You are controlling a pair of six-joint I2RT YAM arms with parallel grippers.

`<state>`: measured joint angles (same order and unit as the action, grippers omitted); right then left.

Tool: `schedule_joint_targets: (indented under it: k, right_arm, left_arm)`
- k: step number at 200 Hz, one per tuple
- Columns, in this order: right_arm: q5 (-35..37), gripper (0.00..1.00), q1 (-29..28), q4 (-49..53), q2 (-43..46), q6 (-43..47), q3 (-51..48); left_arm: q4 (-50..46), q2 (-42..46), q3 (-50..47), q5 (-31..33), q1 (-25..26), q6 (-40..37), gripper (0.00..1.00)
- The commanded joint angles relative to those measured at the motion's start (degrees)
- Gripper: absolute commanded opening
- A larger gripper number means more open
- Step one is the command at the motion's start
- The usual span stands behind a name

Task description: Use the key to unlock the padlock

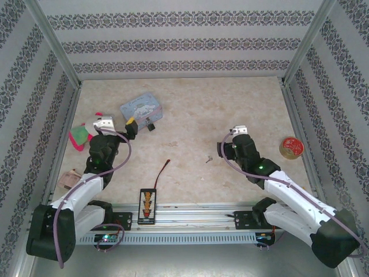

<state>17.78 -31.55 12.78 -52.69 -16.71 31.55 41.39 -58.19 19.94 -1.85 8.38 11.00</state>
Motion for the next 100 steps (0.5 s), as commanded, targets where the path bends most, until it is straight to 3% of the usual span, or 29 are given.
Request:
schedule_joint_targets:
  k: [1, 62, 100]
  right_arm:
    - [0.8, 0.83, -2.4, 7.8, -1.5, -4.7, 3.3]
    - [-7.6, 0.76, -3.8, 11.4, -9.5, -6.8, 6.4]
    - [-12.2, 0.64, -3.9, 12.1, -14.1, -5.1, 8.4]
  left_arm:
    - [0.3, -2.1, 2.6, 0.9, 1.6, 1.9, 0.99]
    - [0.6, -7.8, 5.3, -0.9, 1.8, 6.2, 0.99]
    - [-1.6, -8.6, 6.2, 0.7, 1.8, 6.4, 0.99]
